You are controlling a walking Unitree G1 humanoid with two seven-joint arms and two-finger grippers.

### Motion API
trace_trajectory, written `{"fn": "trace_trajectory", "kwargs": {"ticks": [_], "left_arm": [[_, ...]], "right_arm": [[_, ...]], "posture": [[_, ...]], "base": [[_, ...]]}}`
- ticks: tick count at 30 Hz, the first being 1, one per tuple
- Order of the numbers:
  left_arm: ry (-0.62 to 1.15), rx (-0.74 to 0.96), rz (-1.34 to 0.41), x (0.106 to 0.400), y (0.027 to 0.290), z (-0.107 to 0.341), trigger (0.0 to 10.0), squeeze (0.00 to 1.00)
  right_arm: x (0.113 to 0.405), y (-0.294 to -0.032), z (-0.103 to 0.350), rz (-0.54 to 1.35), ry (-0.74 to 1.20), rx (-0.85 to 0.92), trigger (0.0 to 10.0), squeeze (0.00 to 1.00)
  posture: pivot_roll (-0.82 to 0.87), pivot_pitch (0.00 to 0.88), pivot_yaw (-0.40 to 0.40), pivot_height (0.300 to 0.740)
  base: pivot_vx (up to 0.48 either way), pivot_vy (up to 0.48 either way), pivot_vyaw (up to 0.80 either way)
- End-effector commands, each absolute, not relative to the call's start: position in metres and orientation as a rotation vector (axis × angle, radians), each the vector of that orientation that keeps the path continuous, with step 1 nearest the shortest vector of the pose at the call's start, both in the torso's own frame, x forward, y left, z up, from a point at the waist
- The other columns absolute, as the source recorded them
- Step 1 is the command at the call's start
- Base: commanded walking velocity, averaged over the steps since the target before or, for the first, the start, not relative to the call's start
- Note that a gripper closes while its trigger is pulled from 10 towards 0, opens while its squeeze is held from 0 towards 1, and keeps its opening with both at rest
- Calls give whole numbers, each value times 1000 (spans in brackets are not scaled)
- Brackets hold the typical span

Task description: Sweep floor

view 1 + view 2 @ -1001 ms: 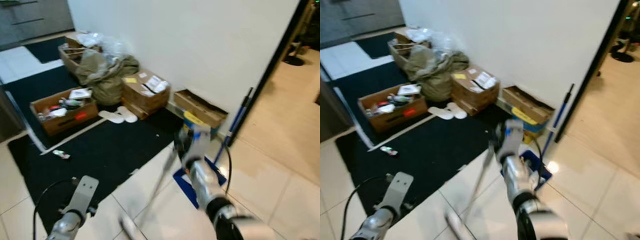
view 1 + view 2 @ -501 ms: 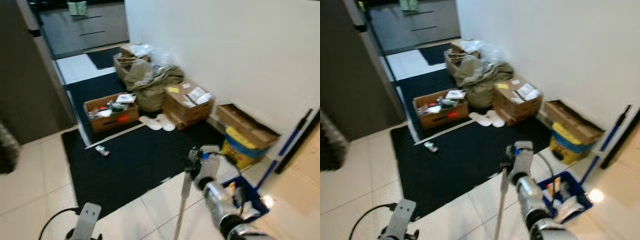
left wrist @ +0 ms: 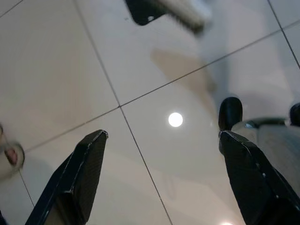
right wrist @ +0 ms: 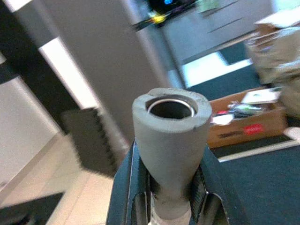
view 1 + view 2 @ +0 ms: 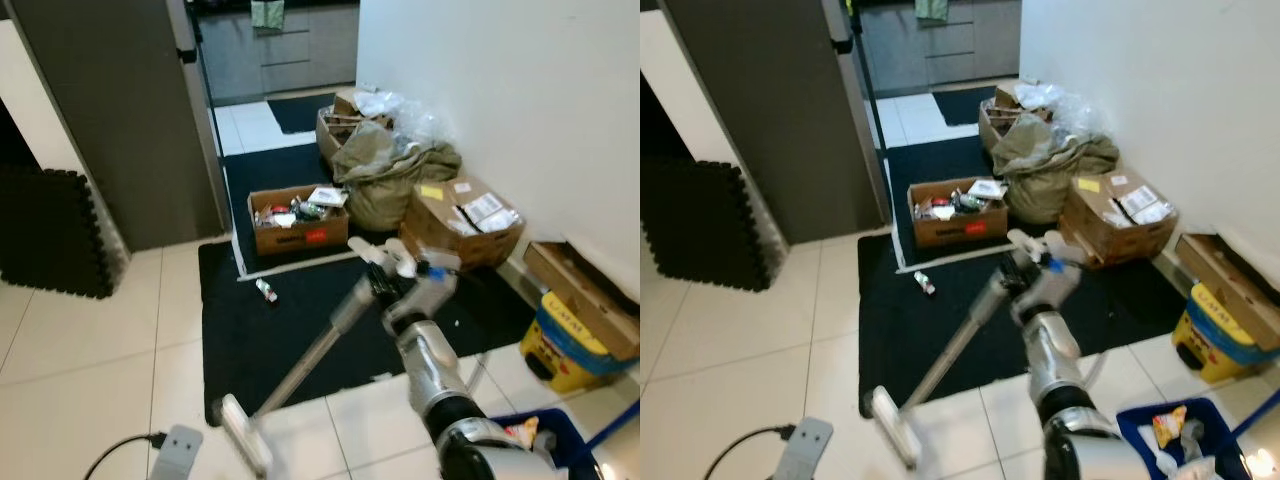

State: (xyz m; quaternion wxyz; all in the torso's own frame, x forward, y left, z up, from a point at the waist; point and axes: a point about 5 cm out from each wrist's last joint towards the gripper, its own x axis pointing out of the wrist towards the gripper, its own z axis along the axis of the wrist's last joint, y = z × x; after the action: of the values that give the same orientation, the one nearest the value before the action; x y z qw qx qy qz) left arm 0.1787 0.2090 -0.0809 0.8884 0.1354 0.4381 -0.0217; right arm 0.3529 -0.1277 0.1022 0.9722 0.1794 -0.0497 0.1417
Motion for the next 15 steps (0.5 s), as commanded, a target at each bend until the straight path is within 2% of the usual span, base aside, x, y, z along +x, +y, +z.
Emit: {"fn": "trace_trajectory", "kwargs": {"ticks": [1,5,13,15], "left_arm": [[942,296,-70,172,210,-84,10000,0],[934,286,-76,175,208,-83,10000,0],[940,285,-89,172,203,-85,10000,0],[946,287,-94,170,202,-86,10000,0]], "right_arm": [[353,-120,103,314,-97,351,10000,0],[352,-115,99,324,-64,326,10000,0],[348,-112,92,346,-37,361,10000,0],[348,-112,94,344,-48,317,10000,0]], "posture": [[-45,0,17,740],[-42,0,12,740],[-41,0,2,740],[-43,0,3,740]], "base": [[0,0,0],[0,0,0],[312,0,0],[354,0,0]]}}
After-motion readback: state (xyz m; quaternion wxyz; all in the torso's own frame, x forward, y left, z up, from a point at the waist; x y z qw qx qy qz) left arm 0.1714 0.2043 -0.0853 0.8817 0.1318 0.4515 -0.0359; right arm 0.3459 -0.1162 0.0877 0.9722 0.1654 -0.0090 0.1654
